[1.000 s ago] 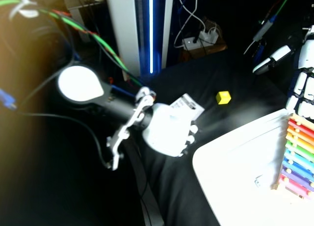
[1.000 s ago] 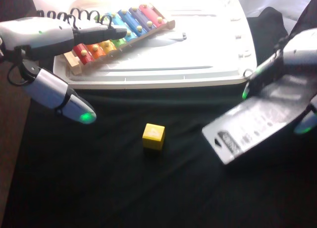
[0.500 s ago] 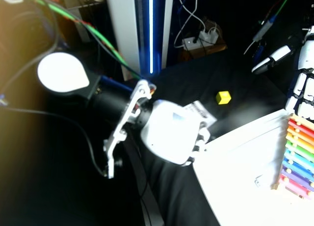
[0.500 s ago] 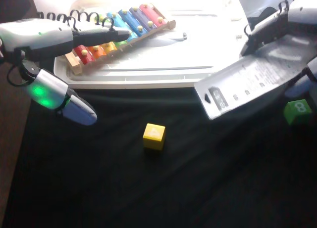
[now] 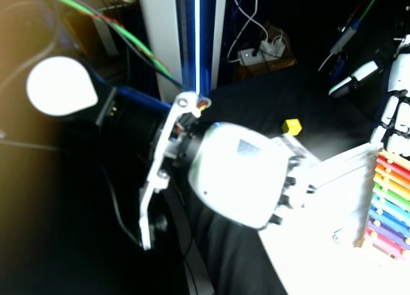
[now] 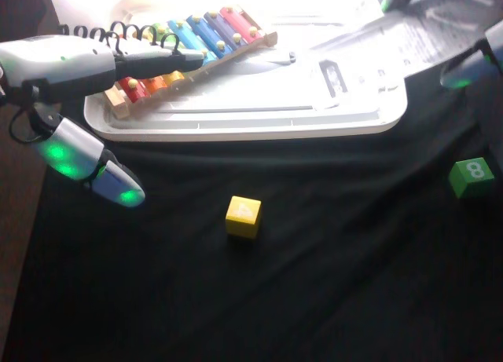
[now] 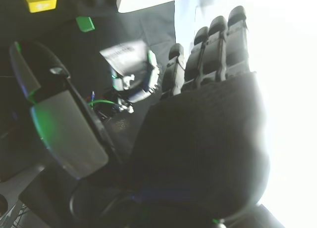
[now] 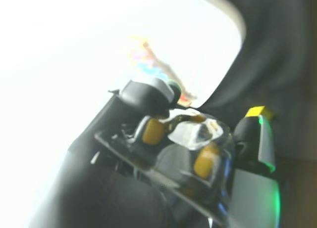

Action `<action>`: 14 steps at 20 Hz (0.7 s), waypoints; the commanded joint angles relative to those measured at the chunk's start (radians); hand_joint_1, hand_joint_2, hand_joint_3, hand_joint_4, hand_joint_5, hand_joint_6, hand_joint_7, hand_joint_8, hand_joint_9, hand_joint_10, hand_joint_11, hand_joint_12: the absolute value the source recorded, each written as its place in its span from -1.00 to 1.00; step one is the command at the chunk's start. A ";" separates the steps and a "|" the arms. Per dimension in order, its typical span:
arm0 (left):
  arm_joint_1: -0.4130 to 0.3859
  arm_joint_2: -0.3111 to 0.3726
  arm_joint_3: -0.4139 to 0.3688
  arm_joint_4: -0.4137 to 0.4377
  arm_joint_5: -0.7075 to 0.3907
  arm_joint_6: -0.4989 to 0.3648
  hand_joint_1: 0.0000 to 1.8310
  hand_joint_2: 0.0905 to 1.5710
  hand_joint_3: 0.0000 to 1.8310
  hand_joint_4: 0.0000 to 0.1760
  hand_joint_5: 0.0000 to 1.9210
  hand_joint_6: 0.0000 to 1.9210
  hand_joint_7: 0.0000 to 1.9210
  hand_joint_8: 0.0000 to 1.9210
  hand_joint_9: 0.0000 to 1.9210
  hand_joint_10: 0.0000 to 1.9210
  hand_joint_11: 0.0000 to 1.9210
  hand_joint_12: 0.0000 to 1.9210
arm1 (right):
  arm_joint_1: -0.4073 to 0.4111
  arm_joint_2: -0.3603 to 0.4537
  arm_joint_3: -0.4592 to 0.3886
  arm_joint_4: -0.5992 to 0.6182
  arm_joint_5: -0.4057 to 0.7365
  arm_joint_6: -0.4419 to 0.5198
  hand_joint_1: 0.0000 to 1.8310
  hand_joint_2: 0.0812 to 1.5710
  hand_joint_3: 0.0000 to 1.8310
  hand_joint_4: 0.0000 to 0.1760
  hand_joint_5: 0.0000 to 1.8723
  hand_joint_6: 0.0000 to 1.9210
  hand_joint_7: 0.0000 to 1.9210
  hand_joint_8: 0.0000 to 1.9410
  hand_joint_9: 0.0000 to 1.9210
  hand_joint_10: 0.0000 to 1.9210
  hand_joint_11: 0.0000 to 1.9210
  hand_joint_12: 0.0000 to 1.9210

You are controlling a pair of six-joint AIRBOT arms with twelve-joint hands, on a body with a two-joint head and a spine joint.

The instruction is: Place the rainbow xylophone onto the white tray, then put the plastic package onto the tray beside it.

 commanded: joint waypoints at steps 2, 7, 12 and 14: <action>-0.007 -0.002 0.004 -0.038 -0.083 0.001 -0.07 -0.17 -1.00 -0.12 -1.00 -1.00 -1.00 -1.00 -1.00 -1.00 -1.00 -1.00 | 0.024 -0.031 0.028 0.092 0.052 0.005 0.92 0.39 -1.00 1.00 0.34 1.00 0.41 1.00 0.51 1.00 0.50 1.00; -0.007 -0.002 0.006 -0.041 -0.088 0.001 -0.03 -0.17 -1.00 0.19 -1.00 -1.00 -1.00 -1.00 -1.00 -1.00 -1.00 -1.00 | 0.024 -0.126 0.121 0.145 0.052 0.005 0.88 0.38 -1.00 1.00 0.22 1.00 0.35 1.00 0.49 1.00 0.54 1.00; -0.007 0.000 0.005 -0.042 -0.102 0.001 -0.07 -0.15 -0.99 0.70 -1.00 -1.00 -1.00 -1.00 -1.00 -1.00 -1.00 -1.00 | 0.023 -0.239 0.228 0.198 0.052 0.005 0.79 0.41 -1.00 1.00 0.21 1.00 0.33 1.00 0.44 1.00 0.47 1.00; -0.007 0.004 0.002 -0.045 -0.107 0.001 -0.07 -0.17 -1.00 0.93 -1.00 -1.00 -1.00 -1.00 -1.00 -1.00 -1.00 -1.00 | 0.019 -0.275 0.263 0.216 0.052 0.005 0.80 0.45 -1.00 0.35 0.09 1.00 0.27 1.00 0.43 1.00 0.48 1.00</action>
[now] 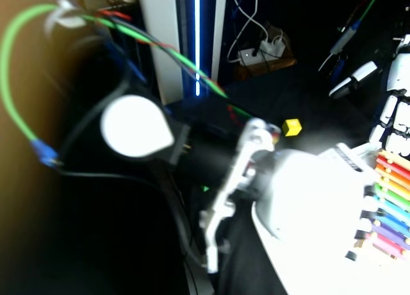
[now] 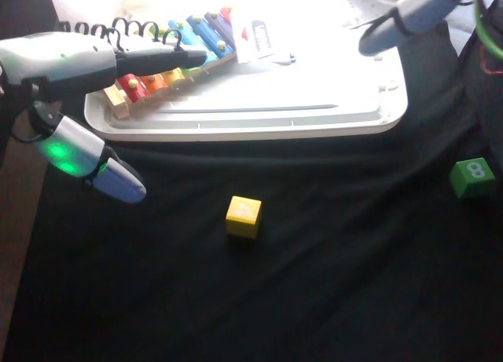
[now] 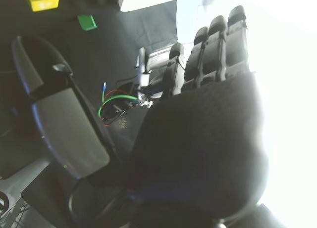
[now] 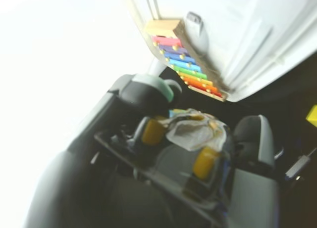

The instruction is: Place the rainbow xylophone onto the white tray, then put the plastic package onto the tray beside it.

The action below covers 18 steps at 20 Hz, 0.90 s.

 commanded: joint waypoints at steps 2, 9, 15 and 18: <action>-0.007 0.004 0.001 -0.044 -0.089 0.001 -0.06 -0.15 -0.99 0.64 -1.00 -1.00 -1.00 -1.00 -1.00 -1.00 -1.00 -1.00 | 0.008 -0.030 0.030 0.092 0.063 0.006 0.76 0.46 -1.00 0.14 0.01 1.00 0.23 1.00 0.42 1.00 0.50 1.00; -0.037 0.003 0.000 -0.047 -0.107 0.001 -0.14 -0.17 -1.00 0.98 -1.00 -1.00 -1.00 -1.00 -1.00 -1.00 -1.00 -1.00 | -0.055 -0.150 0.159 0.156 0.053 0.010 0.67 0.39 -1.00 -1.00 -0.02 1.00 0.22 1.00 0.40 1.00 0.50 1.00; -0.074 0.001 -0.004 -0.045 -0.119 0.002 -0.21 -0.22 -1.00 1.00 -1.00 -1.00 -1.00 -1.00 -1.00 -1.00 -1.00 -1.00 | -0.101 -0.212 0.249 0.166 0.049 0.081 0.52 0.41 -0.96 -1.00 -0.08 1.00 -0.07 0.50 0.07 0.81 0.16 0.87; -0.104 0.001 -0.005 -0.029 -0.115 0.002 -0.20 -0.18 -1.00 1.00 -1.00 -1.00 -1.00 -1.00 -1.00 -1.00 -1.00 -1.00 | -0.123 -0.240 0.284 0.165 0.043 0.105 0.21 0.22 -0.35 -1.00 -0.24 0.67 -0.06 0.92 0.08 0.98 0.19 0.99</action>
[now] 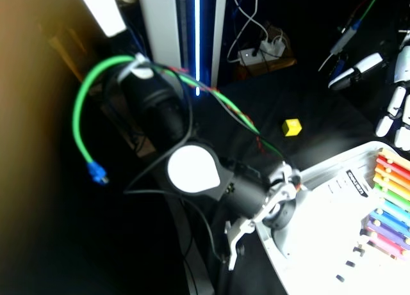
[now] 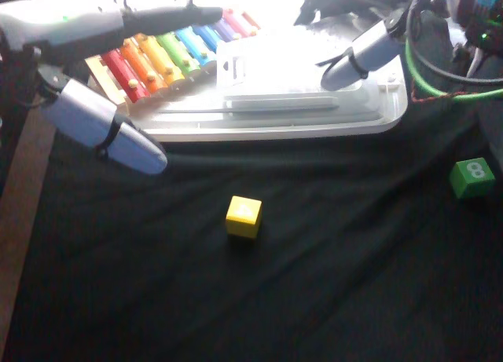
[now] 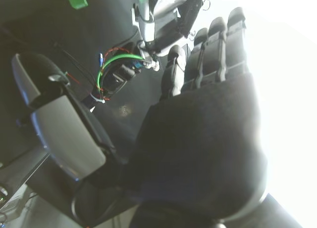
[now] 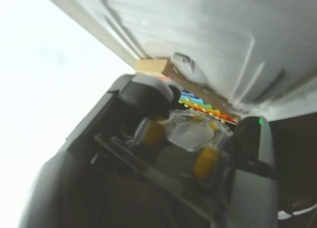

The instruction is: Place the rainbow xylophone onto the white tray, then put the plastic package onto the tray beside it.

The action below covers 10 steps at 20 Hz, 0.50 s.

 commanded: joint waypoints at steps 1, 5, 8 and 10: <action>-0.019 0.000 -0.003 -0.030 -0.075 -0.001 -0.20 -0.19 -1.00 1.00 -1.00 -1.00 -1.00 -1.00 -1.00 -1.00 -1.00 -1.00 | 0.006 -0.002 0.010 0.061 0.070 0.019 0.20 0.33 -0.58 -1.00 -0.21 0.53 -0.02 0.98 0.13 1.00 0.22 1.00; -0.041 0.000 -0.007 -0.014 -0.071 -0.001 -0.20 -0.19 -1.00 1.00 -1.00 -1.00 -1.00 -1.00 -1.00 -1.00 -1.00 -1.00 | -0.003 -0.007 0.014 0.026 0.062 0.048 0.56 0.37 -0.82 -1.00 -0.16 0.97 0.03 0.99 0.19 1.00 0.28 1.00; -0.042 0.000 -0.007 -0.014 -0.071 -0.001 -0.24 -0.18 -1.00 1.00 -1.00 -1.00 -1.00 -1.00 -1.00 -1.00 -1.00 -1.00 | -0.011 -0.008 0.015 0.016 0.061 0.062 0.71 0.38 -0.98 -1.00 -0.13 1.00 0.07 1.00 0.26 1.00 0.36 1.00; -0.041 0.000 -0.007 -0.014 -0.071 -0.001 -0.23 -0.19 -1.00 1.00 -1.00 -1.00 -1.00 -1.00 -1.00 -1.00 -1.00 -1.00 | -0.013 -0.008 0.016 0.009 0.061 0.069 0.61 0.42 -0.99 -1.00 -0.20 1.00 -0.07 1.00 0.12 1.00 0.23 1.00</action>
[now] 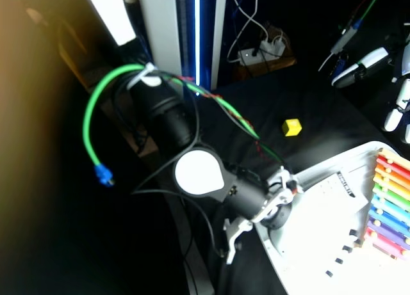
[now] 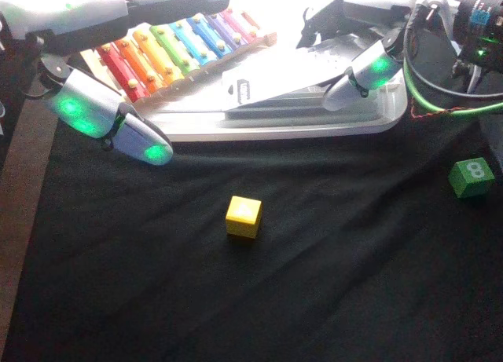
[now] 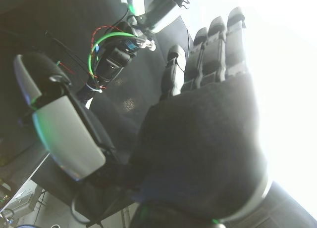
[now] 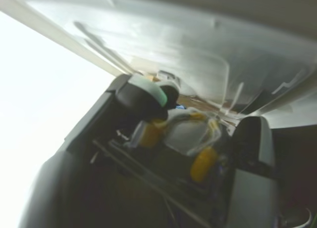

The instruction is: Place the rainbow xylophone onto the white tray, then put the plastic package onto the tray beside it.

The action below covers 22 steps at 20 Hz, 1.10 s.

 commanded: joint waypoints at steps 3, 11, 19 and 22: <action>-0.018 0.000 -0.002 -0.039 -0.075 -0.002 -0.21 -0.17 -0.99 1.00 -1.00 -1.00 -1.00 -1.00 -1.00 -1.00 -1.00 -1.00 | 0.013 0.001 0.009 0.055 0.067 0.020 0.28 0.50 -0.97 -0.86 -0.18 0.39 -0.15 0.41 -0.21 0.62 -0.17 0.76; -0.018 0.000 -0.002 -0.039 -0.072 -0.002 -0.23 -0.20 -1.00 1.00 -1.00 -1.00 -1.00 -1.00 -1.00 -1.00 -1.00 -1.00 | 0.013 0.008 0.014 0.045 0.078 0.042 0.18 0.08 -1.00 -1.00 -0.41 -1.00 -0.43 -0.99 -0.45 -0.94 -0.69 -0.27; 0.002 0.001 -0.001 -0.051 -0.074 -0.002 -0.22 -0.23 -1.00 1.00 -1.00 -1.00 -1.00 -1.00 -1.00 -1.00 -1.00 -1.00 | 0.013 0.067 -0.043 0.102 0.221 0.059 -0.05 -0.36 -1.00 1.00 -1.00 -1.00 -1.00 -1.00 -1.00 -1.00 -1.00 -1.00; 0.007 0.008 0.000 -0.063 -0.075 -0.001 -0.26 -0.22 -1.00 1.00 -1.00 -1.00 -1.00 -1.00 -1.00 -1.00 -1.00 -1.00 | 0.013 0.131 -0.135 0.171 0.264 -0.002 -0.14 -0.41 -1.00 1.00 -1.00 -1.00 -1.00 -1.00 -1.00 -1.00 -1.00 -1.00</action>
